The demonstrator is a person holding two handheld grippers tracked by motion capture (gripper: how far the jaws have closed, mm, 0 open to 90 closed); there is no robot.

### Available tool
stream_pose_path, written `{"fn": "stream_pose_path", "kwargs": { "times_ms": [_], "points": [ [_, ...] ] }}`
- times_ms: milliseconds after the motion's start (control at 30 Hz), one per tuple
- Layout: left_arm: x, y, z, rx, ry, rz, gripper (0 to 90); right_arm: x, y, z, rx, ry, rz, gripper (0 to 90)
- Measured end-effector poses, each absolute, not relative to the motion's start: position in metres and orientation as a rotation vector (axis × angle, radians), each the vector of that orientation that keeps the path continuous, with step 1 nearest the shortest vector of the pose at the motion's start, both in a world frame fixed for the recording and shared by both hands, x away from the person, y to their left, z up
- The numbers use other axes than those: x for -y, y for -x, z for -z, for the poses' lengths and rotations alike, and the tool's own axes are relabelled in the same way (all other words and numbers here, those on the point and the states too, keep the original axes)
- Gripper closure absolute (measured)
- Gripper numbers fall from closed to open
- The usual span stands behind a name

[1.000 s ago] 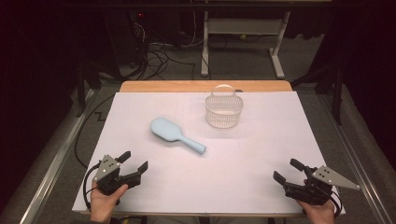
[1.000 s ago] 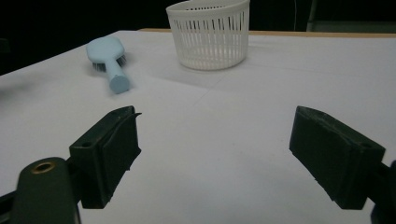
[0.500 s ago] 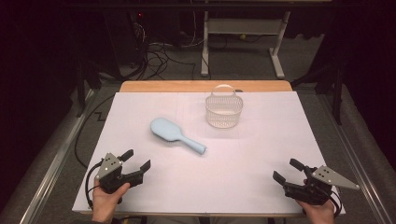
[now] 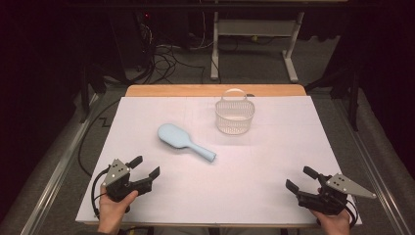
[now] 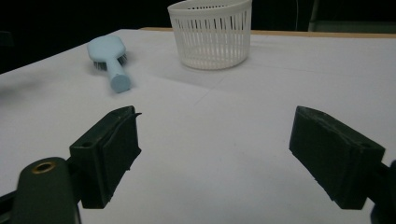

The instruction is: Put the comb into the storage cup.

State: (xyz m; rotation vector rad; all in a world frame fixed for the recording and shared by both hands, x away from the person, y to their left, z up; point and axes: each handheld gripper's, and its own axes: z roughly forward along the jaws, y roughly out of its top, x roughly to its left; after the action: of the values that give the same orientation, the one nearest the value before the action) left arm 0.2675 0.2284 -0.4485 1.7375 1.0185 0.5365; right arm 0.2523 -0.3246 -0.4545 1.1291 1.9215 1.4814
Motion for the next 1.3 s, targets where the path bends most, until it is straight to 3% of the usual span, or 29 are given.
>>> {"fn": "stream_pose_path", "kwargs": {
  "times_ms": [1300],
  "points": [
    [-0.18, -0.3, 0.44, -0.943, -1.768, -0.451, 25.0, 0.324, -0.253, 0.455, -1.924, -1.129, -1.478, 16.4]
  ]
}}
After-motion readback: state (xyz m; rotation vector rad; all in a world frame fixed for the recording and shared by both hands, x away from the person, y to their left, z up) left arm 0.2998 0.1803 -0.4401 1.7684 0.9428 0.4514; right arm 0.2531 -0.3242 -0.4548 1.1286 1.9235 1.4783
